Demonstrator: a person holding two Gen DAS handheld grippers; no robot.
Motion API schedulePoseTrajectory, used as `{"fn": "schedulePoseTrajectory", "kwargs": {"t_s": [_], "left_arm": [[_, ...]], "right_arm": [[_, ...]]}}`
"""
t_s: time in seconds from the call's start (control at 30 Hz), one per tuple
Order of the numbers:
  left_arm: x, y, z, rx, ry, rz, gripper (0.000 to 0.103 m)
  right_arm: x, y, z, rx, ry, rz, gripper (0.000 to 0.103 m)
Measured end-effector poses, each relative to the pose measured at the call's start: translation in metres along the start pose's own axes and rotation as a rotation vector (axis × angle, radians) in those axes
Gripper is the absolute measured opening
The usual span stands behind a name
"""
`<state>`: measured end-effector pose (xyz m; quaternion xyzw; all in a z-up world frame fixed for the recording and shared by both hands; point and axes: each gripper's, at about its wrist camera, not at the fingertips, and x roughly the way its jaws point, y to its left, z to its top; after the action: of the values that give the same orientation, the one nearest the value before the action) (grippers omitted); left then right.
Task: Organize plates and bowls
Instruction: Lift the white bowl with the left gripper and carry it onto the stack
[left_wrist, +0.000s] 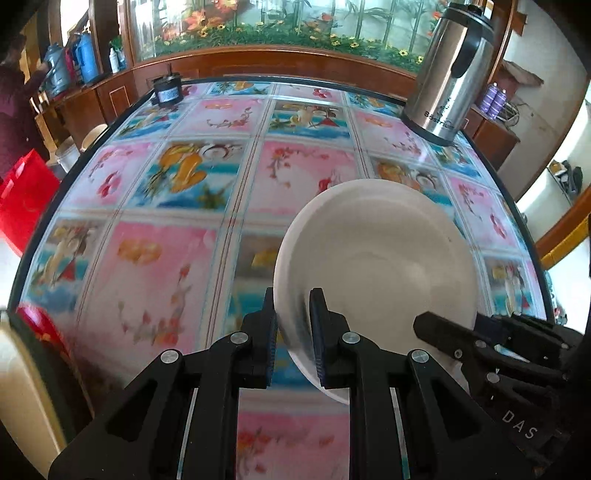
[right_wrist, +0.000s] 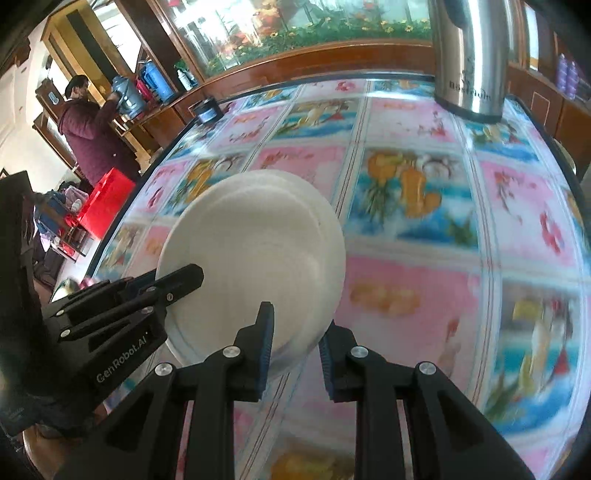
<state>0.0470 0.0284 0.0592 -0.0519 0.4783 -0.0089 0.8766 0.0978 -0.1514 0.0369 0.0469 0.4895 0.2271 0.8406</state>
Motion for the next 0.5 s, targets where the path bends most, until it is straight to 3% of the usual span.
{"fn": "schedulePoseTrajectory", "kwargs": {"t_s": [0.5], "left_arm": [[-0.043, 0.025, -0.067, 0.042, -0.037, 0.026, 0.016]], "right_arm": [[-0.014, 0.047, -0.065, 0.008, 0.002, 0.018, 0.025]]}}
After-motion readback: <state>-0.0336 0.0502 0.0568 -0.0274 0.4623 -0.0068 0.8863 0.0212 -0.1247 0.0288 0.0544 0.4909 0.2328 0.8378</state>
